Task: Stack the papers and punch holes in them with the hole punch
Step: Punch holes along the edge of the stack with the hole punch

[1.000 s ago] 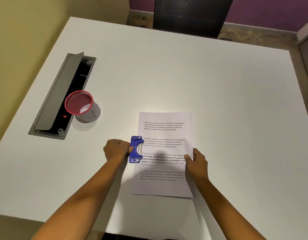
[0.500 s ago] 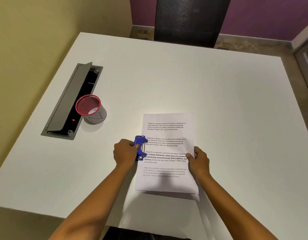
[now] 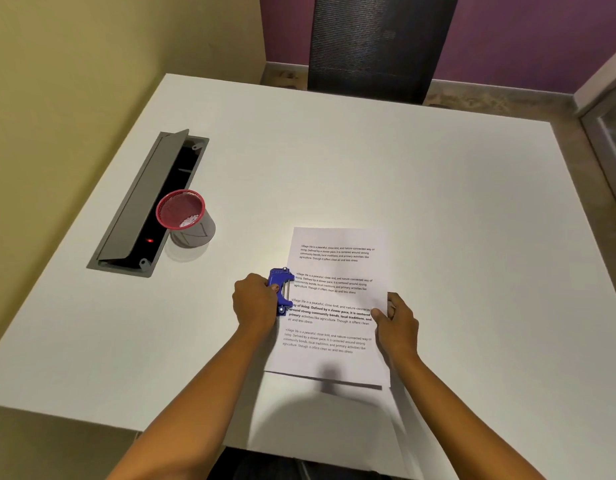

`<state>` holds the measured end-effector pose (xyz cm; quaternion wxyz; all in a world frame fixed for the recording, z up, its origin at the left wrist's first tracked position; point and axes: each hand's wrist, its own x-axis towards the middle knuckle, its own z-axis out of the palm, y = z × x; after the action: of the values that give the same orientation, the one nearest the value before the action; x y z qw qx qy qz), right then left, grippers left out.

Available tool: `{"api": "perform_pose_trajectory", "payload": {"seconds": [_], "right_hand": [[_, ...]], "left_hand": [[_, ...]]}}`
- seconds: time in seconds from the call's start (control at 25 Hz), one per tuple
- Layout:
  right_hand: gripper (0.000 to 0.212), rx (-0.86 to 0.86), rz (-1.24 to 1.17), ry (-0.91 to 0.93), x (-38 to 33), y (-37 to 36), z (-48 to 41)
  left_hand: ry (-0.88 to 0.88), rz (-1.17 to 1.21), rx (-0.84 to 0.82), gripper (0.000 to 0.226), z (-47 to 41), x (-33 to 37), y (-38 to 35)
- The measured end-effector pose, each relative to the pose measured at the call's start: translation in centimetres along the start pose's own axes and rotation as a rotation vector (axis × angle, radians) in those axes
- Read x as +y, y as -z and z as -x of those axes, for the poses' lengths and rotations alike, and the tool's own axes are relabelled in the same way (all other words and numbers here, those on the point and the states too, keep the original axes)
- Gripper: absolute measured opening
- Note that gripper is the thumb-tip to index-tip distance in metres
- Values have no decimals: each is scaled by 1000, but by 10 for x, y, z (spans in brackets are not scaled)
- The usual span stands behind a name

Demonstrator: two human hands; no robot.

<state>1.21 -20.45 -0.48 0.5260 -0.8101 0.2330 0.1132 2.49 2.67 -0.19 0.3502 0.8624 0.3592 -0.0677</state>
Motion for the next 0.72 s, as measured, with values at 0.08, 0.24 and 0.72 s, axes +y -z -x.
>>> {"api": "perform_pose_trajectory", "payload": {"seconds": [0.08, 0.24, 0.72], "right_hand": [[21, 34, -2, -7, 2, 4, 0], [18, 99, 27, -29, 13, 30, -5], [25, 109, -69, -40, 12, 62, 4]], "left_hand": [[-10, -31, 15, 16, 1, 1, 0], [-30, -42, 20, 15, 0, 0, 6], [-34, 47, 17, 23, 10, -3, 15]]}}
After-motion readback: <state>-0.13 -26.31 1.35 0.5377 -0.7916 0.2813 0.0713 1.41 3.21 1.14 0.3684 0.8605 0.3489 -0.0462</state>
